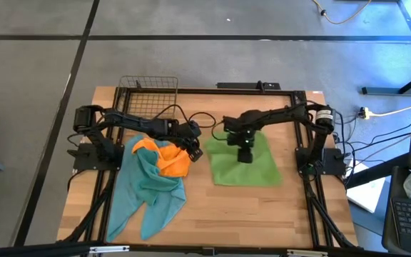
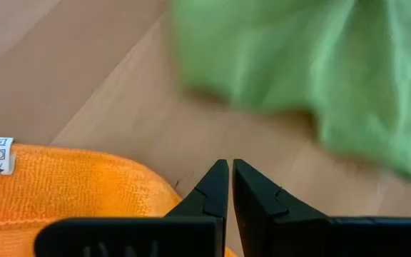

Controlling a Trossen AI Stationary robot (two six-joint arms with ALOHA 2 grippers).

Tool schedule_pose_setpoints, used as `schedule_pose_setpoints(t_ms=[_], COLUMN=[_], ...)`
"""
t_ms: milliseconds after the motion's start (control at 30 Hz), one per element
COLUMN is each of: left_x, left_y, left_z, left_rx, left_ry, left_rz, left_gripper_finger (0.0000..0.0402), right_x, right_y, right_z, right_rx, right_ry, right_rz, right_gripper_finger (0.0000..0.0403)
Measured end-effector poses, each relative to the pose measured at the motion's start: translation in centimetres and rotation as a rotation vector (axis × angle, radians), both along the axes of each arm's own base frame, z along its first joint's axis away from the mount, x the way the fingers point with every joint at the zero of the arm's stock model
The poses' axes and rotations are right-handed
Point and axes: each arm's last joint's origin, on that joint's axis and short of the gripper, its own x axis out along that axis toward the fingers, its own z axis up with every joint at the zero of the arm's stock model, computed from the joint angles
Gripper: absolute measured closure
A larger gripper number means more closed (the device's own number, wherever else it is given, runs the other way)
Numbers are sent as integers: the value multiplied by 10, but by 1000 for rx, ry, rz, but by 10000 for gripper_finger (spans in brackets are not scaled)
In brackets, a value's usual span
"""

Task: Fold microfiber towels
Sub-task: Fold the green microfiber cloth

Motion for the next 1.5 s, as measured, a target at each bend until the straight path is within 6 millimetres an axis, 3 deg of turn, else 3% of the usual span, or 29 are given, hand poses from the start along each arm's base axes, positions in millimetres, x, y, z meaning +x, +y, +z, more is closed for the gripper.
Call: schedule_pose_setpoints(t_ms=[67, 200, 400, 567, 733, 867, 967, 1100, 1333, 1500], left_x=[0, 0, 0, -12, -44, -64, -78, -96, -128, -144], left_y=[0, 1, -2, -5, -10, -15, -20, -27, -37, -43], left_z=[0, 0, 0, 14, 49, 80, 100, 120, 147, 160], left_rx=[14, 37, -26, -109, -29, 32, 46, 48, 53, 61], left_ry=[0, 0, -7, 23, 69, -10, -85, -166, -287, -371], left_rz=[-12, -30, -69, -48, -5, 16, 31, 66, 100, 112], left_gripper_finger=[388, 388, 388, 388, 388, 388, 388, 388, 388, 388], right_x=[-6, -3, 19, 44, 57, 60, 67, 78, 106, 123], right_y=[-1, -7, -17, -24, -12, -5, -6, -12, -20, -26], right_z=[-1, 8, 42, 42, 21, 23, 34, 48, 24, 23], right_rx=[11, -20, -160, -236, -139, -125, -136, -264, -291, -312], right_ry=[58, -4, -282, -479, -453, -448, -480, -520, -297, -125], right_rz=[-7, -46, -169, -307, -384, -432, -447, -443, -405, -352], right_gripper_finger=[301, 301, 301, 301, 301, 301, 294, 257, 172, 151])
